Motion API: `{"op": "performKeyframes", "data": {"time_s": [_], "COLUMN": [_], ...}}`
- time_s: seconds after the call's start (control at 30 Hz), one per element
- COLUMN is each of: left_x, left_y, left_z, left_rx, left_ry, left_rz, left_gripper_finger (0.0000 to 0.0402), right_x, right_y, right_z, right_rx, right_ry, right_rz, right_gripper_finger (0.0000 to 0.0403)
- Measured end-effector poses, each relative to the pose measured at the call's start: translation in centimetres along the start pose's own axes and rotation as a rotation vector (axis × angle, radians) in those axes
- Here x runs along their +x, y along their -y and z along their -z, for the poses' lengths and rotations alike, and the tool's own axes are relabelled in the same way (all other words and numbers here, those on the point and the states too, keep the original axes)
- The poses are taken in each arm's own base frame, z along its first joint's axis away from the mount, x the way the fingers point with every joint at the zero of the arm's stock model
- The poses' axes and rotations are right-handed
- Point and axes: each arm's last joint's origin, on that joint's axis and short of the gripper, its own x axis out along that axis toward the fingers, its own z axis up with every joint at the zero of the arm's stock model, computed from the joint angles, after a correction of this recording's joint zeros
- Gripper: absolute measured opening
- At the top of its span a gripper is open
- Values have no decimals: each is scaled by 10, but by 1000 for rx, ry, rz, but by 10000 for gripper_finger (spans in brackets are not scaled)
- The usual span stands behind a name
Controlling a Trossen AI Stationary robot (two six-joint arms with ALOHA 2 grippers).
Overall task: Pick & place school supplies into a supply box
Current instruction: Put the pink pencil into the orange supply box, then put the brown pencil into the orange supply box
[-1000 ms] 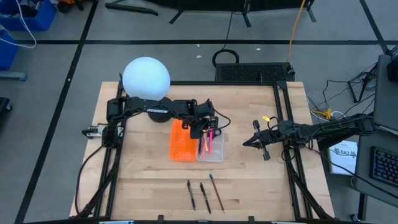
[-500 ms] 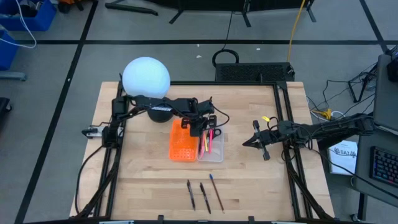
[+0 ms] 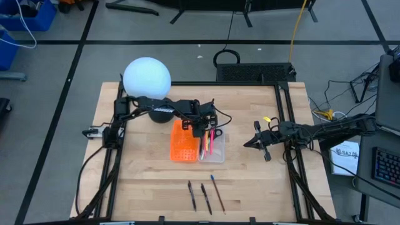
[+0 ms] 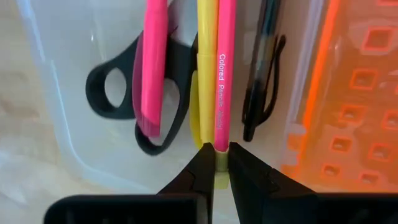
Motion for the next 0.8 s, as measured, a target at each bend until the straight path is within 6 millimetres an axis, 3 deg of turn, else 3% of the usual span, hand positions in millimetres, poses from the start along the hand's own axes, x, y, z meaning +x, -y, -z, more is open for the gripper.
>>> {"op": "performKeyframes", "data": {"time_s": [0.53,0.67,0.8], "left_x": [-6,-16,-45], "left_y": [-6,-10,-13], "left_z": [-16,-16,-18], "left_rx": [-22,-32,-33], "left_ry": [-82,-93,-141], "left_rz": [-15,-49,-97], "left_gripper_finger": [110,120,124], "right_x": [0,0,0], "right_y": [0,0,0], "right_z": [0,0,0], "right_rx": [6,6,6], "right_ry": [1,1,-2], "right_rz": [0,-2,-4], "right_gripper_finger": [0,0,0]}}
